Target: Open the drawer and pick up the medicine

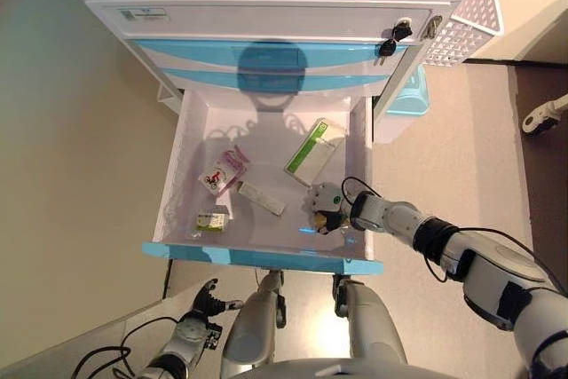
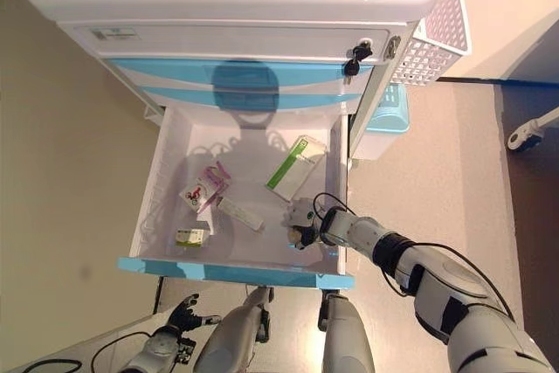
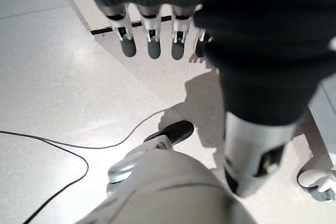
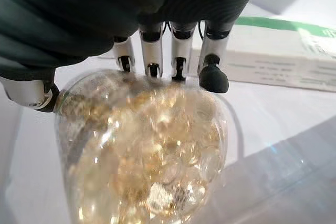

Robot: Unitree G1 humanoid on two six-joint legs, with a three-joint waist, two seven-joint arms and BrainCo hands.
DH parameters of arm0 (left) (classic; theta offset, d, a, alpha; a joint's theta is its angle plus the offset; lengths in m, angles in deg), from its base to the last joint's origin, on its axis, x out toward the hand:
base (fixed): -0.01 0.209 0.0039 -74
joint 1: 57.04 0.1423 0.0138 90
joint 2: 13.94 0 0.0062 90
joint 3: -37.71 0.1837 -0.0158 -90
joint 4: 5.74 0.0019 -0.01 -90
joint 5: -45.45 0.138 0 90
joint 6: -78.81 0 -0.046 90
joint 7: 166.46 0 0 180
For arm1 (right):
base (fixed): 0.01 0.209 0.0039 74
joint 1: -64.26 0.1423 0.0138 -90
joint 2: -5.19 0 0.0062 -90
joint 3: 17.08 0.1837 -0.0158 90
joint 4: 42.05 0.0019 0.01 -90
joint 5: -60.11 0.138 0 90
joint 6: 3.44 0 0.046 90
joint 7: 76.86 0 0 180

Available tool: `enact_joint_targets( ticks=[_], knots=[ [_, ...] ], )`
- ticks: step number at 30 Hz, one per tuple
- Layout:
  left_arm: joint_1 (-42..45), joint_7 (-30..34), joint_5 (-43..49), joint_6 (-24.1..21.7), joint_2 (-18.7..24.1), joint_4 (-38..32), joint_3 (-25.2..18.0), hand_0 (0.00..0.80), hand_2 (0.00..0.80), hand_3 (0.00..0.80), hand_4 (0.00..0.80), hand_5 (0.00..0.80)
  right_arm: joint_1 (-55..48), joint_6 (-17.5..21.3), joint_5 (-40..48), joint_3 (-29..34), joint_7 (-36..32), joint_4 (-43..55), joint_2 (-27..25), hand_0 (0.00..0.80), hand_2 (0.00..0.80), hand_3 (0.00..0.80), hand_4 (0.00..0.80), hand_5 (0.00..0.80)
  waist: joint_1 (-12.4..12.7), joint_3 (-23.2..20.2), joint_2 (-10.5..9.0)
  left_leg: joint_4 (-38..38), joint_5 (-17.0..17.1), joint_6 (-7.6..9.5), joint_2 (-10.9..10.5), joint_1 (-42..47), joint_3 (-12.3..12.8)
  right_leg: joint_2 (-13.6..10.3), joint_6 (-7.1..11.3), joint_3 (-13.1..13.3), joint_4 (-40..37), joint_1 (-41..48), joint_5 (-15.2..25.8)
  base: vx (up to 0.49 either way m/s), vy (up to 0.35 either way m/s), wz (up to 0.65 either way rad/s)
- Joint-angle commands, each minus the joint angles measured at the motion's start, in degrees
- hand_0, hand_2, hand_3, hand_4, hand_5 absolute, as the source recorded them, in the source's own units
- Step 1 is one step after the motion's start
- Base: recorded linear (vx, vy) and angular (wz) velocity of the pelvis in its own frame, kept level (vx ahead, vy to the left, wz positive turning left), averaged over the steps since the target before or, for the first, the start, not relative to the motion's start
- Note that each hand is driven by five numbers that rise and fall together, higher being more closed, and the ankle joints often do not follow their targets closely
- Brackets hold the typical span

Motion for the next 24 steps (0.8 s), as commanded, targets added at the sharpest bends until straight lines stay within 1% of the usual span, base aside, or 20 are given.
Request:
enact_joint_targets(
  ticks=[1, 4, 9, 12, 13, 17, 24],
  knots=[
    [-2.74, -1.24, -0.87, -0.14, -1.42, 2.72, -0.69, 0.0, 0.0, 0.0, 0.0, 0.0, -3.09, -0.12, -0.4, -4.03, 1.36, -1.89, -1.46, 0.8, 0.8, 0.8, 0.8, 0.8, 0.87, 1.66, -0.44, -1.4, -3.75, 1.84, -4.58, 1.54, -1.07, -0.18, 2.15, 2.16, -9.46, 0.38, 9.19, 0.0, 0.0, 0.0],
    [-2.42, -1.12, -0.62, -0.18, -1.34, 3.0, -0.56, 0.0, 0.0, 0.0, 0.0, 0.0, -2.3, 0.35, 0.66, -4.18, 1.26, -1.14, -1.36, 0.8, 0.8, 0.8, 0.8, 0.8, 1.04, 1.41, -0.48, -1.4, -3.74, 1.82, -4.57, 1.61, -1.2, -0.22, 2.12, 2.09, -9.46, 0.5, 9.14, 0.0, 0.0, 0.0],
    [-1.89, -0.96, -0.28, -0.1, -1.16, 3.31, -0.84, 0.0, 0.0, 0.0, 0.0, 0.0, -0.36, 1.31, 3.44, -4.0, 1.08, 2.88, -3.12, 0.8, 0.8, 0.8, 0.8, 0.8, 1.21, 1.09, -0.63, -1.37, -3.76, 1.82, -4.57, 1.82, -1.24, -0.21, 2.11, 2.1, -9.51, 0.73, 9.11, 0.0, 0.0, 0.0],
    [-1.77, -0.97, -0.03, 0.0, -1.08, 3.29, -1.13, 0.0, 0.0, 0.0, 0.0, 0.0, 0.61, 1.98, 4.65, -3.95, 0.87, 6.34, -4.93, 0.8, 0.8, 0.8, 0.8, 0.8, 1.15, 0.97, -0.75, -1.38, -3.8, 1.81, -4.54, 1.88, -1.14, -0.18, 2.13, 2.16, -9.5, 0.75, 9.15, 0.0, 0.0, 0.0],
    [-1.66, -0.96, 0.09, -0.08, -1.0, 3.29, -1.55, 0.0, 0.0, 0.0, 0.0, 0.0, 1.01, 2.43, 5.55, -3.57, 1.4, 8.79, -7.03, 0.8, 0.8, 0.8, 0.8, 0.8, 1.04, 0.87, -0.98, -1.38, -3.83, 1.78, -4.49, 1.95, -1.08, -0.13, 2.17, 2.21, -9.56, 0.86, 9.17, 0.0, 0.0, 0.0],
    [-1.2, -0.87, 0.47, -0.28, -0.85, 3.09, -2.04, 0.0, 0.0, 0.0, 0.0, 0.0, 1.94, 2.91, 7.53, -2.21, 2.27, 13.27, -10.62, 0.8, 0.8, 0.8, 0.8, 0.8, 0.88, 0.75, -1.07, -1.35, -3.84, 1.76, -4.36, 2.11, -1.1, -0.09, 2.21, 2.28, -9.71, 1.05, 9.19, 0.0, 0.0, 0.0],
    [-0.82, -0.8, 0.92, -0.26, -0.75, 3.26, -1.92, 0.0, 0.0, 0.0, 0.0, 0.0, 2.69, 2.78, 8.41, -2.0, 2.95, 13.11, -11.32, 0.8, 0.8, 0.8, 0.8, 0.8, 1.04, 0.18, -1.27, -1.26, -3.98, 1.8, -4.38, 2.47, -1.09, 0.0, 2.22, 2.2, -9.71, 1.42, 9.13, 0.0, 0.0, 0.0]
  ],
)
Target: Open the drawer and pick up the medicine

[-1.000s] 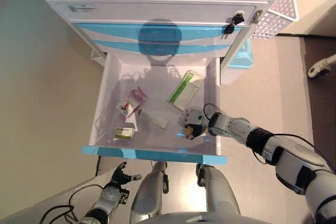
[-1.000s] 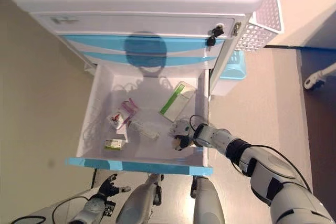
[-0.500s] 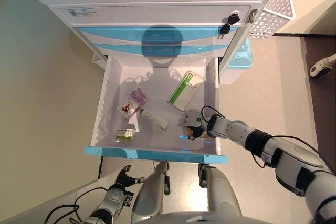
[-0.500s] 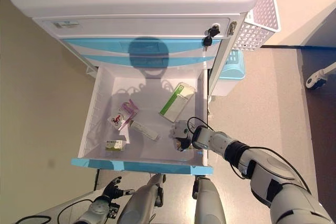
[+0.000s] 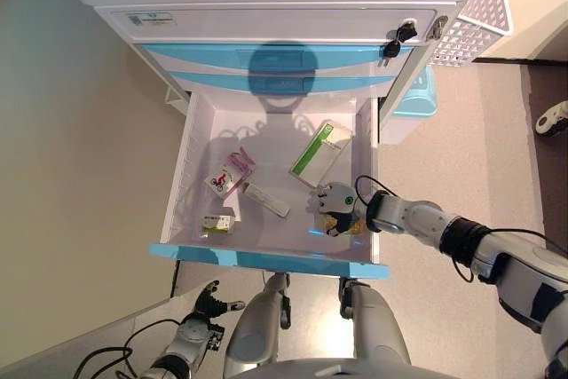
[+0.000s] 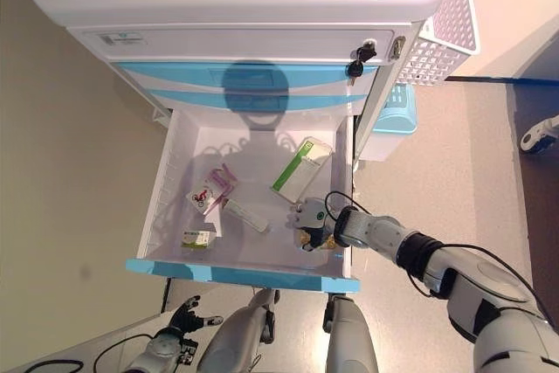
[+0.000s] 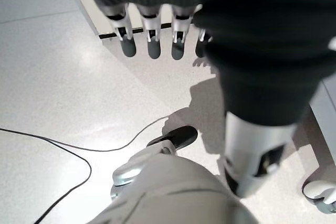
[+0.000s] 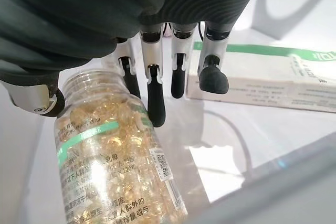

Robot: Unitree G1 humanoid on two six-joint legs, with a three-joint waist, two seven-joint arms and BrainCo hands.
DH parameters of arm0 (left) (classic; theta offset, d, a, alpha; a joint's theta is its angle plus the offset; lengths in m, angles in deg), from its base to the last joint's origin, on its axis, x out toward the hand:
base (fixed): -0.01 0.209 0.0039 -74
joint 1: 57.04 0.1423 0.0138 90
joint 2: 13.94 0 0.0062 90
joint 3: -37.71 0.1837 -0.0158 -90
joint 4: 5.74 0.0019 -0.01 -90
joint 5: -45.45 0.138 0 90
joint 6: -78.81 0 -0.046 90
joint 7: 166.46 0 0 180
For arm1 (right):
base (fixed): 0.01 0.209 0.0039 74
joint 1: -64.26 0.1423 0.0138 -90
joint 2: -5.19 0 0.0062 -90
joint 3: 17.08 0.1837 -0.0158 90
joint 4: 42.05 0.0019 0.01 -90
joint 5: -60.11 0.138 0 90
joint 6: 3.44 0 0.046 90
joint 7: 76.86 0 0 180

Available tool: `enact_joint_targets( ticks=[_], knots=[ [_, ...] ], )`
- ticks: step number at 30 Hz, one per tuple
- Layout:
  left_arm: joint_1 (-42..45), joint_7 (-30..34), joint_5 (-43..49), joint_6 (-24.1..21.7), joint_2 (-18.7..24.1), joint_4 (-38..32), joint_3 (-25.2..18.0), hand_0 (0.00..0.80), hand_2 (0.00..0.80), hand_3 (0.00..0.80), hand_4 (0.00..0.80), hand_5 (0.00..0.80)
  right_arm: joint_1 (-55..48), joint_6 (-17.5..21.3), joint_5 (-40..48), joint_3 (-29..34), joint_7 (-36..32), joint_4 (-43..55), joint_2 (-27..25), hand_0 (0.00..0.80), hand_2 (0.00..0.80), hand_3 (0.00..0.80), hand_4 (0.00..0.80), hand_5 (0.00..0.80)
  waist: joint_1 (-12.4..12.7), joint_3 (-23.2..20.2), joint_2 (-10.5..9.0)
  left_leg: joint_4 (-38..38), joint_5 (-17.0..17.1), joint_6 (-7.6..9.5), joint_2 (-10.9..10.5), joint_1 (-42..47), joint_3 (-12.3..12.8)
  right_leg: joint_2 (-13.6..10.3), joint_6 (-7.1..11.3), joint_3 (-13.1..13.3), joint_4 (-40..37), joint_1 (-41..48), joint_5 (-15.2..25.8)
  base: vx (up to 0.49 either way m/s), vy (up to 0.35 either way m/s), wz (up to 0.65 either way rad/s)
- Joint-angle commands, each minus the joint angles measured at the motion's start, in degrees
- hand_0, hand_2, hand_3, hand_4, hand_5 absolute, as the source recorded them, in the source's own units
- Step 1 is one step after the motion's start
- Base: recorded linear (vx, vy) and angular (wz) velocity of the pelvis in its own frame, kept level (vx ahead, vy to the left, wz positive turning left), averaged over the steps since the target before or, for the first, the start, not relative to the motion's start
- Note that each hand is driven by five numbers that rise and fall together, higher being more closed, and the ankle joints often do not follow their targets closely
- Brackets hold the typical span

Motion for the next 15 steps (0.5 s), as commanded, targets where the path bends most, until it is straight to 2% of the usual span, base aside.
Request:
enact_joint_targets(
  ticks=[1, 15],
  knots=[
    [-0.82, -0.82, 0.75, -0.26, -0.07, 2.18, -0.76, 0.0, 0.0, 0.0, 0.0, 0.0, 2.65, 1.25, 2.63, 0.04, 1.37, 1.62, -1.4, 0.8, 0.8, 0.8, 0.8, 0.8, -0.08, 0.68, -2.38, -1.16, -4.14, 1.57, -4.19, 2.53, -1.17, -0.07, 2.47, 2.08, -9.9, 1.7, 8.94, 0.0, 0.0, 0.0],
    [0.34, -0.91, 2.18, -0.39, -0.34, 2.74, -1.14, 0.0, 0.0, 0.0, 0.0, 0.0, -1.46, 0.29, 3.02, 3.99, 4.01, 2.47, -2.75, 0.8, 0.8, 0.8, 0.8, 0.8, 0.32, -1.5, -2.26, -1.28, -4.47, 1.58, -4.46, 3.19, -2.08, -0.17, 2.71, 1.13, -10.78, 3.18, 8.86, 0.012, 0.0, 0.0]
  ],
)
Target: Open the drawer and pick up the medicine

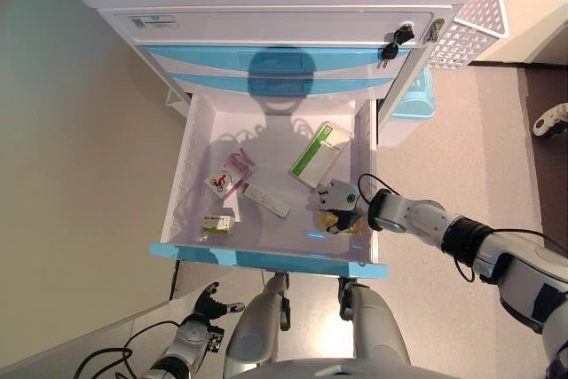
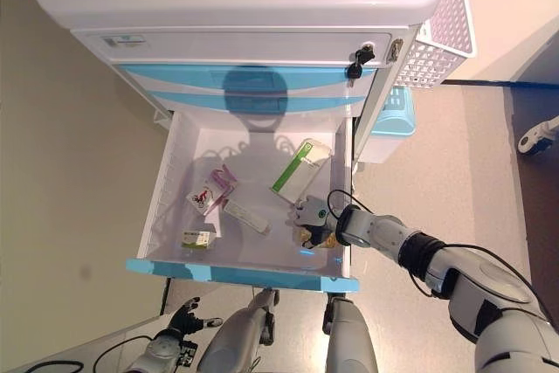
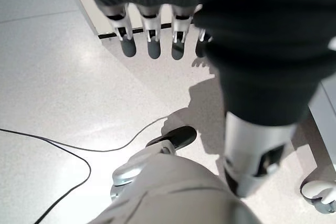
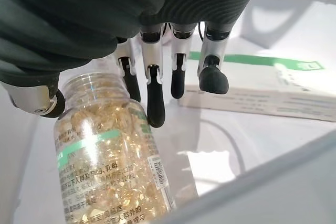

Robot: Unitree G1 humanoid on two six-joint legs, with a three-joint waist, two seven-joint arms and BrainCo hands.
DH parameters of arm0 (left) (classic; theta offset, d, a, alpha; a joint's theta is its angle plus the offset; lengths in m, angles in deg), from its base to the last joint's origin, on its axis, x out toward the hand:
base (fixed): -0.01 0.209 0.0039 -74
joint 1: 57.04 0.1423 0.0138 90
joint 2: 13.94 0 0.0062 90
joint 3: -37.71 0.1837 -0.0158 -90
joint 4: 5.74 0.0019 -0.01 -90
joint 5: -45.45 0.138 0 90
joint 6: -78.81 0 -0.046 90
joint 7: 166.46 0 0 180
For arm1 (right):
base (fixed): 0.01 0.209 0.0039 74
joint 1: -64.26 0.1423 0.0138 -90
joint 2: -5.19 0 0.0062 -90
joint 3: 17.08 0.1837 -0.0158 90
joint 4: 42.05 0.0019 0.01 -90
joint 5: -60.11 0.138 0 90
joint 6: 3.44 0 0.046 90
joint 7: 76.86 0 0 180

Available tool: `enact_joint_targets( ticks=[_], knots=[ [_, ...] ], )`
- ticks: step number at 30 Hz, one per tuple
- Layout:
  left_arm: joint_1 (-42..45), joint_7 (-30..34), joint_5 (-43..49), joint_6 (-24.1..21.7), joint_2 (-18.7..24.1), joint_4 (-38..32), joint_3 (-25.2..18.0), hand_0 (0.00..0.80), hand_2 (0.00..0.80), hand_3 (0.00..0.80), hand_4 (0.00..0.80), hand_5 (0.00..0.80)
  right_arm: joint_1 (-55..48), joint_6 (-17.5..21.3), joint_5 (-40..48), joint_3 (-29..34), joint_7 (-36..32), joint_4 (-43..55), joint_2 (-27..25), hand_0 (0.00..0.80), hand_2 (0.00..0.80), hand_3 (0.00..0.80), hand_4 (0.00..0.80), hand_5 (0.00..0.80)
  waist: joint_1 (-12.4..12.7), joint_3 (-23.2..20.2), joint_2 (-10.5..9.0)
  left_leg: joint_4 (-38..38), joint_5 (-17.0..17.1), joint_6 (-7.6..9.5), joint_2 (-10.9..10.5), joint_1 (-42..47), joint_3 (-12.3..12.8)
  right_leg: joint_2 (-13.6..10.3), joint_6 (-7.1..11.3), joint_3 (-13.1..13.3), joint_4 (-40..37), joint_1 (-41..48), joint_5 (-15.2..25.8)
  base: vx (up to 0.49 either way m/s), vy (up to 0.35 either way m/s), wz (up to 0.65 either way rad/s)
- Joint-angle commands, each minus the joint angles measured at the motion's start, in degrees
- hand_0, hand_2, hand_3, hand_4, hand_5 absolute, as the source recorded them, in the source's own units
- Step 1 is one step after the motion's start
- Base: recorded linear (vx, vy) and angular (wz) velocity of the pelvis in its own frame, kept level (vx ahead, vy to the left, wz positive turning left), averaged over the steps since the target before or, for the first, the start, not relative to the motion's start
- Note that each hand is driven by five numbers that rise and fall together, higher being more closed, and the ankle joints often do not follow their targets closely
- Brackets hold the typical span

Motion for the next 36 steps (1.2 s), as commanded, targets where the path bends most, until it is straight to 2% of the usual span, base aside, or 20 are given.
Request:
enact_joint_targets(
  ticks=[1, 15, 19, 36],
  knots=[
    [-0.05, -0.93, 2.14, -0.39, -0.41, 2.77, -1.31, 0.0, 0.0, 0.0, 0.0, 0.0, -0.75, 0.36, 2.89, 1.45, 2.63, 3.53, -2.6, 0.8, 0.8, 0.8, 0.8, 0.8, 0.28, -1.71, -2.24, -1.31, -4.48, 1.6, -4.51, 2.49, -1.92, -0.2, 2.56, 1.28, -10.55, 2.32, 8.92, 0.037, -0.001, 0.01],
    [0.82, -0.79, 3.65, 0.04, -0.58, 4.13, -2.87, 0.0, 0.0, 0.0, 0.0, 0.0, -4.89, 0.85, 3.86, 5.26, 2.56, 8.69, -4.87, 0.8, 0.8, 0.8, 0.8, 0.8, 0.08, -3.98, -2.74, -1.53, -5.26, 1.34, -4.63, 4.54, -2.51, -0.28, 2.89, 0.52, -11.94, 5.62, 8.73, 0.026, -0.002, 0.03],
    [1.36, -0.94, 4.02, 0.15, -0.51, 4.04, -3.47, 0.0, 0.0, 0.0, 0.0, 0.0, -5.6, 0.91, 6.29, 8.2, 3.17, 11.51, -5.74, 0.8, 0.8, 0.8, 0.8, 0.8, -0.09, -4.18, -2.84, -1.58, -5.4, 1.26, -4.53, 5.13, -2.41, -0.15, 2.95, 0.52, -12.29, 6.32, 8.8, 0.0, 0.0, 0.0],
    [4.13, -0.48, 6.73, 0.56, 0.02, 4.84, -5.47, 0.0, 0.0, 0.0, 0.0, 0.0, -11.64, 1.43, 14.62, 15.65, 2.12, 15.31, -3.68, 0.8, 0.8, 0.8, 0.8, 0.8, -0.48, -8.16, -3.8, -1.67, -7.0, 0.66, -3.75, 10.12, -1.68, 0.23, 3.21, 0.24, -16.23, 13.04, 8.68, 0.048, -0.01, -0.01]
  ],
)
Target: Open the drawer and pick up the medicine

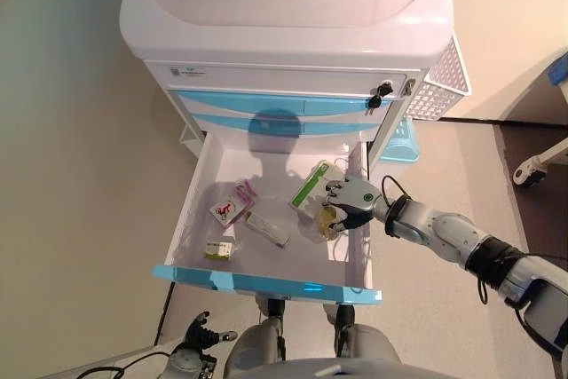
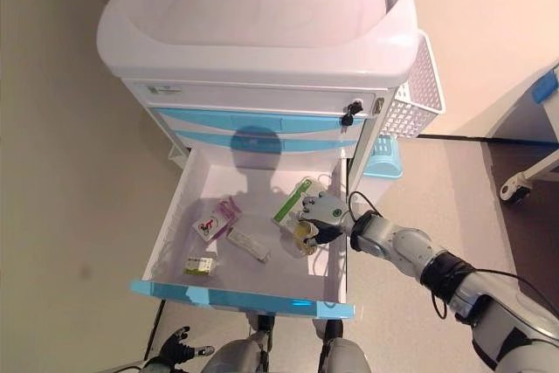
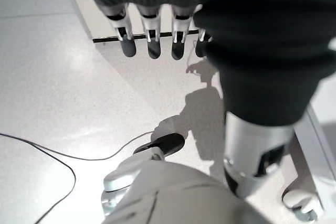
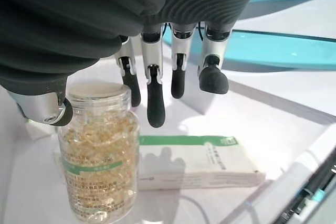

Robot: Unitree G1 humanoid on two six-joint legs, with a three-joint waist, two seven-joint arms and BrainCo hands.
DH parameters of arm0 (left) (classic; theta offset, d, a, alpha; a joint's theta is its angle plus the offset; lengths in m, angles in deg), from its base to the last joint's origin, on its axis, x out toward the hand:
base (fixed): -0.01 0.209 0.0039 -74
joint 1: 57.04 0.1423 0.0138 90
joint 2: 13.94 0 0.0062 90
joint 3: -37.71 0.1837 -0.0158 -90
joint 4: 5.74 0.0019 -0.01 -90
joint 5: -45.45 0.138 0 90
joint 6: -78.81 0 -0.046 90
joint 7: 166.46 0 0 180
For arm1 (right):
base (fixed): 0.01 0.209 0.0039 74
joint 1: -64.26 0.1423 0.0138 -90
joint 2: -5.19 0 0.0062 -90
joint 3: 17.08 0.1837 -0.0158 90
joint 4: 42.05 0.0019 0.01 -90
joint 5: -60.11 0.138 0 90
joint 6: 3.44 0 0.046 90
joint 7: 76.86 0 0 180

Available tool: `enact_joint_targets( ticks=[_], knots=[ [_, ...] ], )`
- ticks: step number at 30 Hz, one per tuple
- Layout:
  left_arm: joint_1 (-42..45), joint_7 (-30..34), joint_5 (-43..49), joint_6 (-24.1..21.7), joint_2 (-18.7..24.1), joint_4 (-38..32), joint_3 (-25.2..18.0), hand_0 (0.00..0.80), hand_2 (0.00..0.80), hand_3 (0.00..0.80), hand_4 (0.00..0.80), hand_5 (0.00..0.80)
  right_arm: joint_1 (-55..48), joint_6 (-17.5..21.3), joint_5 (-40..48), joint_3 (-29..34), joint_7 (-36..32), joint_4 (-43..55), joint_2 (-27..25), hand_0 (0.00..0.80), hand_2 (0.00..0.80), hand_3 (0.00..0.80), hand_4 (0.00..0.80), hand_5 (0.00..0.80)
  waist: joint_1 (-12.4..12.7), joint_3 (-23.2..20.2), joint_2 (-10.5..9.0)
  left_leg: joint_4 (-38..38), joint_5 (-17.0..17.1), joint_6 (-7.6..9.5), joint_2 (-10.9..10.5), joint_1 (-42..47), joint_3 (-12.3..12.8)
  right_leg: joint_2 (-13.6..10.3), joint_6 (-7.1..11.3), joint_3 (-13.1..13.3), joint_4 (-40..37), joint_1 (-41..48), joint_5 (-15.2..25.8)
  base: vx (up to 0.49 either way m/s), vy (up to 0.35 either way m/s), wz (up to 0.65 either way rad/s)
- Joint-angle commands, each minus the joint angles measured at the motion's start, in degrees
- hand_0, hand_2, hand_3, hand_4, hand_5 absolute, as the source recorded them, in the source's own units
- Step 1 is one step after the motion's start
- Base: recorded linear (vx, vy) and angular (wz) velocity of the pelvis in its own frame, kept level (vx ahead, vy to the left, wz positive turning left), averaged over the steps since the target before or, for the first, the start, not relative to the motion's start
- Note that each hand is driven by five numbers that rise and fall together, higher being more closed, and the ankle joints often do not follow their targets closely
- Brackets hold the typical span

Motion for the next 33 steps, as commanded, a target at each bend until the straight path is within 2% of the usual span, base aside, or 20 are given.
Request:
enact_joint_targets(
  ticks=[1, 11, 19, 26, 33],
  knots=[
    [-1.21, -0.57, 2.18, 0.06, 0.44, 2.82, -1.47, 0.0, 0.0, 0.0, 0.0, 0.0, 0.19, 1.38, 5.24, 2.76, 1.26, 4.59, 1.63, 0.8, 0.8, 0.8, 0.8, 0.8, -0.23, -0.32, -2.55, -0.08, -6.07, 1.15, -4.71, 3.17, -1.01, -0.79, 2.94, 1.51, -10.06, 3.62, 8.24, 0.04, -0.005, -0.02],
    [0.47, -0.59, 3.53, 0.25, 0.1, 2.99, -2.11, 0.0, 0.0, 0.0, 0.0, 0.0, -4.64, 1.66, 10.09, 7.84, 0.87, 6.98, 2.93, 0.8, 0.8, 0.8, 0.8, 0.8, -0.41, -2.1, -2.77, -0.08, -6.84, 0.98, -4.49, 5.38, -0.75, -0.56, 3.07, 1.05, -11.41, 6.6, 7.93, 0.052, -0.008, -0.02],
    [1.83, -0.54, 4.37, 0.39, 0.11, 3.09, -3.11, 0.0, 0.0, 0.0, 0.0, 0.0, -7.19, 2.53, 15.22, 12.89, 0.35, 13.57, 1.86, 0.8, 0.8, 0.8, 0.8, 0.8, -0.49, -3.5, -3.3, -0.08, -7.42, 0.92, -4.35, 6.68, -0.6, -0.5, 3.21, 0.77, -12.29, 8.19, 7.85, 0.036, -0.003, 0.0],
    [3.51, -0.1, 5.29, 0.94, 0.49, 3.99, -5.32, 0.0, 0.0, 0.0, 0.0, 0.0, -8.77, 3.82, 25.06, 20.0, -2.41, 23.98, -1.04, 0.8, 0.8, 0.8, 0.8, 0.8, -0.48, -5.2, -4.46, -0.08, -8.05, 0.86, -4.22, 8.1, -0.23, -0.18, 3.35, 0.63, -12.81, 9.88, 7.7, 0.031, 0.002, -0.01],
    [4.82, 0.63, 5.98, 1.23, 1.22, 4.98, -7.44, 0.0, 0.0, 0.0, 0.0, 0.0, -8.64, 4.14, 33.61, 24.69, -4.98, 27.82, -2.84, 0.8, 0.8, 0.8, 0.8, 0.8, 0.0, -6.43, -5.74, -0.08, -8.35, 0.85, -4.07, 9.02, -0.25, -0.03, 3.36, 0.47, -13.0, 10.98, 7.63, 0.014, 0.004, 0.0]
  ],
)
